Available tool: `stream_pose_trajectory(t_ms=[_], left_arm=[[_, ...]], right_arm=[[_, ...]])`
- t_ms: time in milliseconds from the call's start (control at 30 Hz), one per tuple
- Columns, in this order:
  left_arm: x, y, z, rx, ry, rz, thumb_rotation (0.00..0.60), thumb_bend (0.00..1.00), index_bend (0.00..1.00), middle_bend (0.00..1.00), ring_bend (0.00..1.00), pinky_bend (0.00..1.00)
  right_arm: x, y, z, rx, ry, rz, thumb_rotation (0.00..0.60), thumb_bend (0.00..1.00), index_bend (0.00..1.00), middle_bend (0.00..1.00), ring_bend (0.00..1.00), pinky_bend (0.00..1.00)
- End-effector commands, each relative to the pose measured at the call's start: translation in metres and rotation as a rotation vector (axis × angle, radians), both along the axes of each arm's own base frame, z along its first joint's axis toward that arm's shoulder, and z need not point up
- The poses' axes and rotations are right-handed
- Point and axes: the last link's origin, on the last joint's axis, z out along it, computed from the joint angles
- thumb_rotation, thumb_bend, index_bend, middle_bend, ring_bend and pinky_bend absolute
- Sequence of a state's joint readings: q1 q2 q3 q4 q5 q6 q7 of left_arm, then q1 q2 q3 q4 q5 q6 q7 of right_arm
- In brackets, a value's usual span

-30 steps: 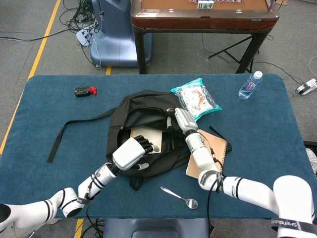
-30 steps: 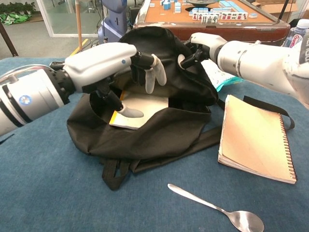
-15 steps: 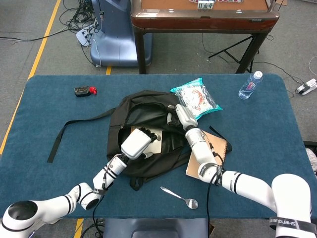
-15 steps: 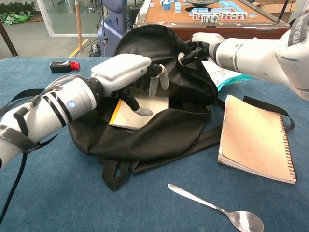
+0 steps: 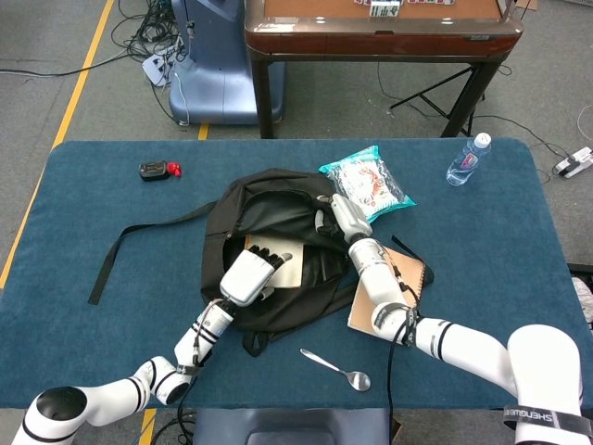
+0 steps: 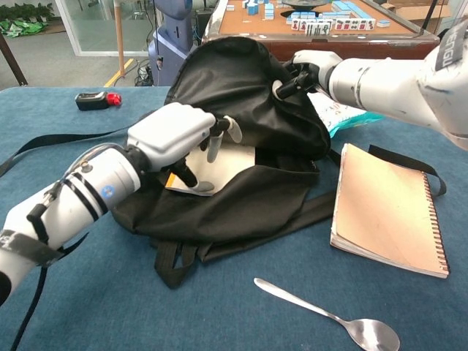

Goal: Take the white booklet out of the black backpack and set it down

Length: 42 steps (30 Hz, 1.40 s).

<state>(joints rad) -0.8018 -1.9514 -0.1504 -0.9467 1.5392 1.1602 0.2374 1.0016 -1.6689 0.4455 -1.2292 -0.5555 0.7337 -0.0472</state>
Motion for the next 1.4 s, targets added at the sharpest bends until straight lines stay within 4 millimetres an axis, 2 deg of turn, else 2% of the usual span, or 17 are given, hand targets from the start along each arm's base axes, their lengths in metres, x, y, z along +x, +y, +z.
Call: stream_pose_trajectory(t_ms=[33,300,467,667,900,1233,1400], left_arm=[[-0.008,-0.013,-0.004,-0.013,0.01,0.002,0.6,0.14,0.27,0.5,0.43,0.48],[-0.017,-0.028,0.0,-0.022,0.055,-0.014,0.6,0.14,0.2,0.46,0.4,0.47],[-0.011,-0.013,0.011,0.029,0.015,0.004,0.6,0.14,0.21,0.46,0.4,0.47],[-0.011,0.007,0.01,0.054,0.053,0.033,0.6,0.14,0.23,0.46,0.4,0.46],[-0.014,0.022,0.002,0.056,0.103,0.1,0.6,0.14,0.21,0.34,0.31,0.41],[-0.013,0.028,-0.005,0.058,0.177,0.121,0.6,0.14,0.2,0.32,0.3,0.39],[-0.011,0.021,-0.001,0.041,0.194,0.107,0.6,0.14,0.2,0.31,0.29,0.37]], right_arm=[[-0.002,0.0,0.0,-0.001,0.002,-0.003,0.6,0.66,0.52,0.32,0.21,0.16],[-0.003,0.002,0.001,-0.004,0.0,-0.003,0.6,0.65,0.51,0.32,0.21,0.16],[-0.001,0.005,0.0,0.005,-0.005,0.006,0.6,0.64,0.51,0.32,0.21,0.16],[0.001,0.006,0.0,0.006,-0.014,0.009,0.6,0.63,0.51,0.32,0.21,0.16],[0.001,0.006,0.0,0.005,-0.018,0.008,0.6,0.63,0.51,0.32,0.21,0.16],[-0.001,0.005,-0.002,0.011,-0.022,0.003,0.6,0.62,0.51,0.32,0.21,0.16],[-0.004,0.003,-0.001,0.007,-0.021,-0.003,0.6,0.62,0.51,0.32,0.21,0.16]])
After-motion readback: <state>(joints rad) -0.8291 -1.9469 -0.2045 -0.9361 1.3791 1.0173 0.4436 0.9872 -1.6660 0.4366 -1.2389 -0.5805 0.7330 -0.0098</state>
